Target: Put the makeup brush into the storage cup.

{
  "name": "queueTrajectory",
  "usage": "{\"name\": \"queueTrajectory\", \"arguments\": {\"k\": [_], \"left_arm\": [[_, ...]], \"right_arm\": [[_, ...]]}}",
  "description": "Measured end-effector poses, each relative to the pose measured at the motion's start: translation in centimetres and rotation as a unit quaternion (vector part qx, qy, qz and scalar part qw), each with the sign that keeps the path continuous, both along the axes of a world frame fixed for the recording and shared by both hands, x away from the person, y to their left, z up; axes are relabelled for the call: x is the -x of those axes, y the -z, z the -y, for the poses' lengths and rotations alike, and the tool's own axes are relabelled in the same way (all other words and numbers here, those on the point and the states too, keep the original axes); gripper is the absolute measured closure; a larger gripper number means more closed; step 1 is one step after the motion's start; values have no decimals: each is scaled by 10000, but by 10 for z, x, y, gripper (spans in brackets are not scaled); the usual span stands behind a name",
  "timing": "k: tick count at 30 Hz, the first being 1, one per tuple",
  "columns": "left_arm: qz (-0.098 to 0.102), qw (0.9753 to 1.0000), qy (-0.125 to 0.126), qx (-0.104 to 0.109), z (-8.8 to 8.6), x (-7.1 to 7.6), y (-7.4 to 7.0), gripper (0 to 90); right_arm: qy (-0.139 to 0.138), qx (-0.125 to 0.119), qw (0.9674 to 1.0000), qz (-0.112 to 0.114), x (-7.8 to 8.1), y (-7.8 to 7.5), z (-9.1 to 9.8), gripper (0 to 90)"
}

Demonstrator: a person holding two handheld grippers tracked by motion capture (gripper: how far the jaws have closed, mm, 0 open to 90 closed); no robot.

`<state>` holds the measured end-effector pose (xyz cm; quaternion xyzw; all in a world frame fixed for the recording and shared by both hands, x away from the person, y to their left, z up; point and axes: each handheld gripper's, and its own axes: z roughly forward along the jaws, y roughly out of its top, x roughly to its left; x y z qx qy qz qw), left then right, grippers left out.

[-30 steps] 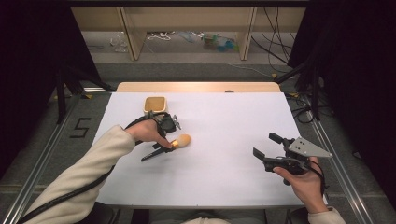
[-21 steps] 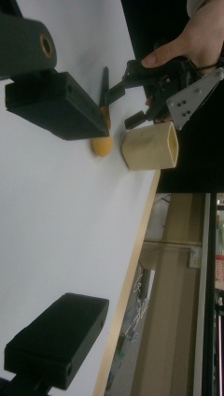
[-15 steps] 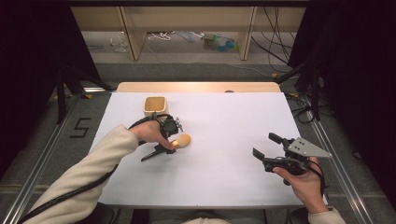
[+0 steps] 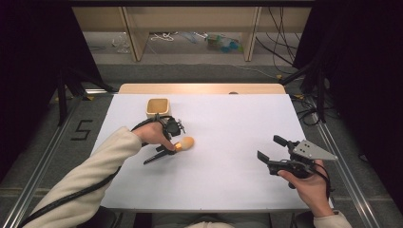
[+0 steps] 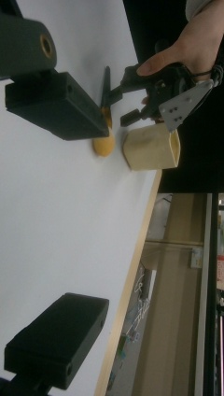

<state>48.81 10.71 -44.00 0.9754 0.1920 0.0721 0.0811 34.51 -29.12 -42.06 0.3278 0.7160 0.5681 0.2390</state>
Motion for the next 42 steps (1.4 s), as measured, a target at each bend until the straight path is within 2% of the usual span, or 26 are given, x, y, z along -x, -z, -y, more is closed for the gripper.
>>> {"name": "queueTrajectory", "arguments": {"k": [3,7,9,10,14,15,17,26,30,42], "left_arm": [[-27,10000,-32,1,-1,-1,1,413],[-63,9999,-55,-73,-1,-2,3,434],[-80,9999,-78,-74,-1,-2,4,437],[-91,9999,-79,-91,-1,-2,3,438],[-115,9998,-70,-138,-1,-2,4,459],[-120,9998,-63,-153,-1,-2,4,466],[-146,9997,-44,-183,-1,-2,5,480],[-204,9993,22,-309,1,-3,7,520],[-204,9994,8,-291,2,-3,8,558],[-278,9988,79,-407,7,-4,9,611]], "right_arm": [[19,-62,10000,38,-1,1,-1,160],[47,-24,10000,50,0,1,0,160],[33,30,10000,-19,0,0,1,160],[49,-21,10000,41,-1,1,0,160],[-7,-72,10000,24,-1,1,-1,160],[29,12,10000,-11,0,0,0,160],[-14,-72,10000,17,-1,1,-1,160],[21,-22,10000,-2,-1,1,0,160],[37,-8,10000,8,-1,1,0,160],[9,-28,10000,-28,-1,2,0,161]]}}
